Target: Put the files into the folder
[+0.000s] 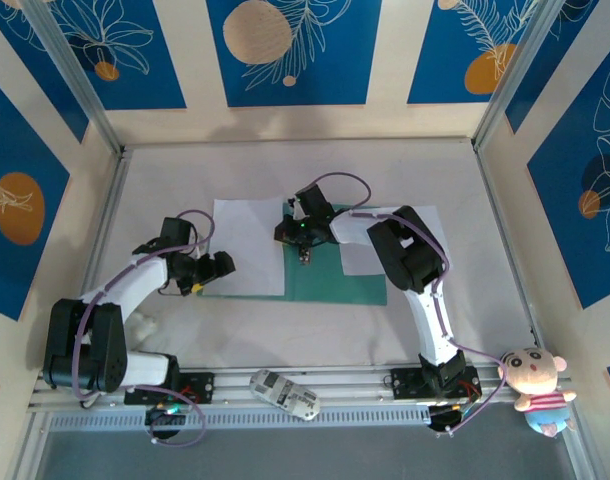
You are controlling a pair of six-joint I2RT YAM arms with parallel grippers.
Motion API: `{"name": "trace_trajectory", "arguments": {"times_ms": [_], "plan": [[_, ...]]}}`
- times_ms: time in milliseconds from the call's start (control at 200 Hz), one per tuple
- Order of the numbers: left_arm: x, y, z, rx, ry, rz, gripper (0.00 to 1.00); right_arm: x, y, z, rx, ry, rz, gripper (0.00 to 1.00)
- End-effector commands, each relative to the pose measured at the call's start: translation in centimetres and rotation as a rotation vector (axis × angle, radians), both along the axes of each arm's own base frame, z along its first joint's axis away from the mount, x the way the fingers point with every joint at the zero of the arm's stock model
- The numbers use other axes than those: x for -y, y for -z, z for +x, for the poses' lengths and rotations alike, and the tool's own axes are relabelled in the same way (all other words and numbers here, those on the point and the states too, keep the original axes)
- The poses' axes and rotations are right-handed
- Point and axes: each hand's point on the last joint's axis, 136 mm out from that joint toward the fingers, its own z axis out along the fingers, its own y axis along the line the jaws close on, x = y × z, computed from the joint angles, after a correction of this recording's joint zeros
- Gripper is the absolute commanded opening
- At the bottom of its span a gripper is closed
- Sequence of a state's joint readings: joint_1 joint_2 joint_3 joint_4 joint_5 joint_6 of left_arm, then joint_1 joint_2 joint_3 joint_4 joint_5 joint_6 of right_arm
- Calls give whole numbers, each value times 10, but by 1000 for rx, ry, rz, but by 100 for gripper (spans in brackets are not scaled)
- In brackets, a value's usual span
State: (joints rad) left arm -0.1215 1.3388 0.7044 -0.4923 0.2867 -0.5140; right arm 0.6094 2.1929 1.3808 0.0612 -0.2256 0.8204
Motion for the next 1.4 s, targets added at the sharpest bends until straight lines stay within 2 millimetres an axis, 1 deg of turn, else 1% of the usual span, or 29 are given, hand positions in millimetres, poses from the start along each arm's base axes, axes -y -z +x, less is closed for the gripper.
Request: {"name": "trace_trajectory", "arguments": {"times_ms": [0, 235, 590, 845, 960, 1020, 1090, 1140, 1190, 1250, 1310, 1390], "plan": [[-3, 5, -8, -32, 0, 4, 93, 3, -4, -6, -21, 32, -6, 0], [-3, 6, -7, -31, 1, 4, 93, 2, 0, -9, -42, 54, -6, 0], [-3, 7, -7, -36, 2, 2, 93, -2, 0, -8, -57, 82, -2, 0], [-3, 7, -7, -35, 2, 4, 93, -5, 5, -16, -77, 82, -4, 0], [-3, 8, -7, -36, 1, 4, 94, -5, 2, -18, -76, 74, -6, 0], [-3, 8, -8, -38, 2, 4, 93, -4, -3, -17, -68, 72, -13, 4], [-5, 6, -7, -32, 1, 12, 94, -1, -11, -15, -51, 66, -22, 13], [-6, 4, -7, -28, -1, 19, 94, 0, -20, -12, -31, 58, -29, 19], [-6, 2, -5, -20, -1, 23, 94, 2, -32, -9, -9, 44, -34, 28], [-7, -2, -3, -10, -1, 27, 94, 4, -43, -7, 9, 34, -46, 35], [-7, -6, -1, -1, -1, 31, 94, 8, -57, -5, 32, 20, -58, 39], [-6, -13, 3, 13, 4, 37, 98, 15, -73, -4, 54, 12, -74, 44]]}}
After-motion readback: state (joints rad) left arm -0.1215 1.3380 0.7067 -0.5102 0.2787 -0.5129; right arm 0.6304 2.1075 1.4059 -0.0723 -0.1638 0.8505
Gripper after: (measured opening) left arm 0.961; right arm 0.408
